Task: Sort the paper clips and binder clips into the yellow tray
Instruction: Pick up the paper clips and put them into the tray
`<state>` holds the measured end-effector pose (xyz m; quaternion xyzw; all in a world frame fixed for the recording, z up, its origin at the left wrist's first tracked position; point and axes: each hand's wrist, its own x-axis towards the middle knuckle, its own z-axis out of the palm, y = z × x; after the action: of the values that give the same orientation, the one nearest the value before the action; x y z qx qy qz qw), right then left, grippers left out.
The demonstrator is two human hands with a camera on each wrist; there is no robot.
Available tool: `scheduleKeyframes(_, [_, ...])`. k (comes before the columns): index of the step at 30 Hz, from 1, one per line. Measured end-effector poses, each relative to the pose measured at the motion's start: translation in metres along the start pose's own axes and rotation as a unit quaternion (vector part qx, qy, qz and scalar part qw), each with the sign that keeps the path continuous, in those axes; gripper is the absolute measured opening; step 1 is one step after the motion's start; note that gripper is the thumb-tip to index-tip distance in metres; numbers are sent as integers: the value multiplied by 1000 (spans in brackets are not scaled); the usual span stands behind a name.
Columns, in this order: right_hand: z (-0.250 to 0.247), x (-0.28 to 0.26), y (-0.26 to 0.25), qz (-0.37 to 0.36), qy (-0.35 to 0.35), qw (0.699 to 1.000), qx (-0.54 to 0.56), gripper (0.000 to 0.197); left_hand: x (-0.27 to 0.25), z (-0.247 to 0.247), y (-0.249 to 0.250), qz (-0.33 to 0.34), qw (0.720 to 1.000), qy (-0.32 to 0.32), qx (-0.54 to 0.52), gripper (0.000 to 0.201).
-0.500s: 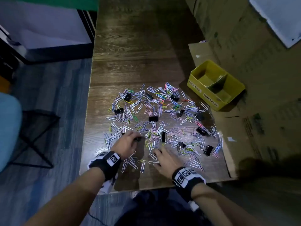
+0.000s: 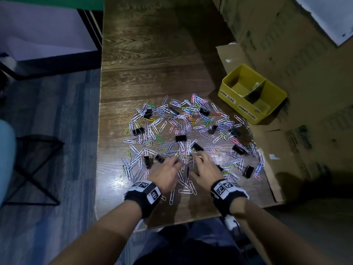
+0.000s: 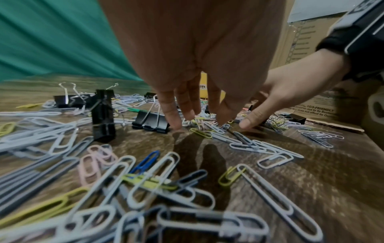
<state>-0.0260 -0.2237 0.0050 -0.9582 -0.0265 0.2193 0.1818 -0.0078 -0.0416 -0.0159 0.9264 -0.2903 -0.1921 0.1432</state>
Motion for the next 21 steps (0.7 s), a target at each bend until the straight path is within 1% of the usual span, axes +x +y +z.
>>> scheduleKeyframes(2, [-6, 5, 3, 17, 12, 1000, -6, 72, 11, 1, 2, -19, 1000, -16, 7, 58])
scheduleKeyframes(4, [-8, 6, 3, 26, 11, 999, -22, 76, 20, -1, 3, -26, 999, -29, 19, 63])
scheduleKeyframes(7, [1, 0, 0, 3, -21, 998, -59, 89, 26, 2, 1, -42, 993, -87, 62, 89])
scheduleKeyframes(8, [4, -2, -1, -3, -33, 997, -67, 92, 26, 4, 2, -48, 990, -105, 75, 96])
scheduleKeyframes(9, [7, -3, -1, -7, -38, 997, -68, 93, 26, 6, 2, -49, 988, -120, 86, 98])
scheduleKeyframes(11, [8, -2, 1, -7, -40, 998, -55, 87, 26, 4, 6, -40, 987, -128, 93, 91])
scheduleKeyframes(14, [4, 1, 1, 1, -48, 999, -18, 68, 26, -3, 15, -2, 991, -103, 85, 59])
scheduleKeyframes(17, [-3, 6, 2, 0, -30, 999, 30, 44, 26, -5, 18, 6, 993, -86, 74, 33])
scheduleKeyframes(19, [-4, 7, 1, 9, -6, 998, 56, 40, 27, -5, 17, 4, 994, -87, 60, 31])
scheduleKeyframes(20, [-4, 6, 0, 13, 3, 998, 56, 39, 27, -7, 16, 4, 996, -77, 49, 35])
scheduleKeyframes(21, [-2, 5, -1, 14, 4, 999, 46, 43, 27, -7, 15, 3, 997, -64, 39, 41])
